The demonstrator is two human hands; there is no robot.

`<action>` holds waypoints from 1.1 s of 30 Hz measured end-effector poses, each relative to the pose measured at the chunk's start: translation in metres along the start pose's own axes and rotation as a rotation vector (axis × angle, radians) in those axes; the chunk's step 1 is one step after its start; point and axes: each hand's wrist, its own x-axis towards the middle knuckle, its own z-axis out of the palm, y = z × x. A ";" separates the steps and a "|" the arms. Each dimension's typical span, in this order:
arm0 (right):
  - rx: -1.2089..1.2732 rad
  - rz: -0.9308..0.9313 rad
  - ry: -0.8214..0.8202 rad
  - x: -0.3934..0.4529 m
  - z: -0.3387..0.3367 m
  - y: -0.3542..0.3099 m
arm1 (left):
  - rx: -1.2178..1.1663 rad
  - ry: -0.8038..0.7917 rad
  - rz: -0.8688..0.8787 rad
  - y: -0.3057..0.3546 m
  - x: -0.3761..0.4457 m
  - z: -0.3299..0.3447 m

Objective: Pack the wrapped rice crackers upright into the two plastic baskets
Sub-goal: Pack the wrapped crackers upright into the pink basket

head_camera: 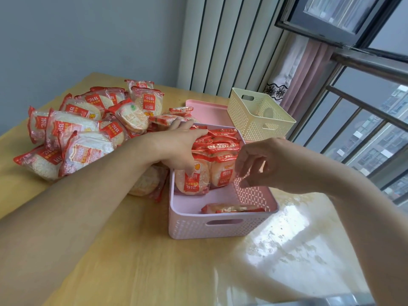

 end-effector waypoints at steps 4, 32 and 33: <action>-0.017 0.028 -0.050 -0.001 0.001 -0.013 | 0.001 -0.004 0.003 0.000 0.000 0.001; 0.125 0.030 0.330 0.002 0.007 -0.039 | -0.335 0.175 0.144 -0.027 -0.007 -0.028; 0.205 0.025 0.417 0.002 0.006 -0.038 | -0.343 0.202 0.159 -0.029 -0.011 -0.033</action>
